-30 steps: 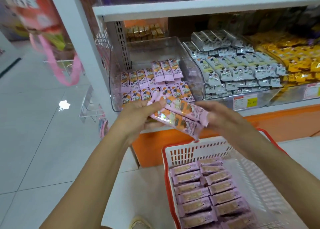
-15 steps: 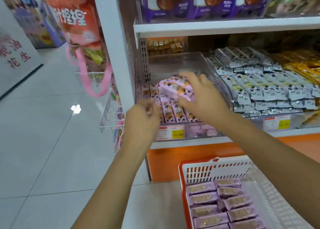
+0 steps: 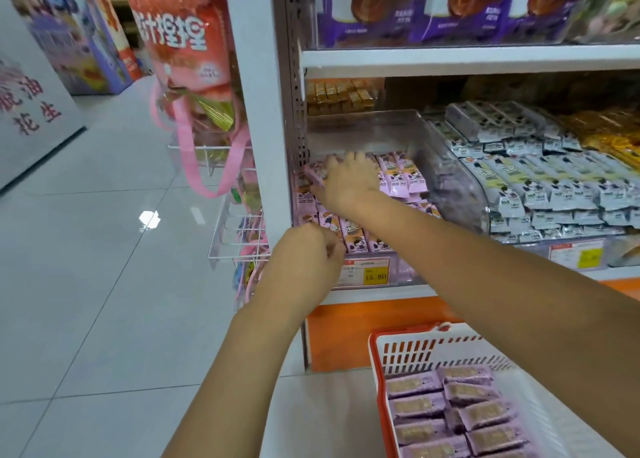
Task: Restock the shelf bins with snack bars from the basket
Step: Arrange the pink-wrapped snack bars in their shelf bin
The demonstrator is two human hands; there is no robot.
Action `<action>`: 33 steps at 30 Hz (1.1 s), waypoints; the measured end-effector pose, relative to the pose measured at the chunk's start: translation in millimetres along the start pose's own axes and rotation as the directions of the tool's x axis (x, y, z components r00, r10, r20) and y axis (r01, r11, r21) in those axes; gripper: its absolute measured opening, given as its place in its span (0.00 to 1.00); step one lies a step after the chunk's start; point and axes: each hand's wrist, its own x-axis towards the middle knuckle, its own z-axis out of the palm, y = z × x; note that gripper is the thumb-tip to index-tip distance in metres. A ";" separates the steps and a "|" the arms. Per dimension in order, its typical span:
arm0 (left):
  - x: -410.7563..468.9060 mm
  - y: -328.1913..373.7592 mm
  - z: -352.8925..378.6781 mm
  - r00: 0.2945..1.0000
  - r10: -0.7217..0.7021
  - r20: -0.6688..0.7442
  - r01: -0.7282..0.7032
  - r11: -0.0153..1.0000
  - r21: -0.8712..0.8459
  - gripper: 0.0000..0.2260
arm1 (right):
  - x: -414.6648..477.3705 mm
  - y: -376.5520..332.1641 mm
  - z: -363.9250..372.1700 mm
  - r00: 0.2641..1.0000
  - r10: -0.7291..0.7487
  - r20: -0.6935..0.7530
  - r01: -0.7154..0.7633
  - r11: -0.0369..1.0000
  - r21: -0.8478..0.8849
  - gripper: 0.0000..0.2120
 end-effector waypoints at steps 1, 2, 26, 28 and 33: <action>-0.6 -0.2 -0.4 1.000 0.002 0.002 -0.002 1.000 -0.001 0.11 | 3.4 0.9 -2.3 1.000 -0.023 -0.012 0.024 0.999 0.038 0.30; -1.3 -0.6 -0.6 1.000 0.004 0.003 -0.004 1.000 -0.007 0.11 | 6.6 1.8 -3.7 0.998 -0.059 -0.018 0.060 0.994 0.091 0.29; -6.5 -1.2 2.7 0.998 0.064 -0.014 -0.063 0.996 0.063 0.11 | 18.8 16.9 -3.9 0.994 -0.107 0.026 0.098 0.966 0.240 0.17; -9.4 1.6 1.7 0.993 0.089 -0.076 -0.087 0.996 0.028 0.10 | 6.4 21.7 -17.4 0.993 -0.119 -0.017 0.117 0.933 0.340 0.16; -21.9 12.1 1.0 0.950 0.189 -0.248 -0.216 0.973 -0.085 0.16 | -68.8 54.4 -44.9 0.963 -0.157 -0.217 0.242 0.859 0.452 0.17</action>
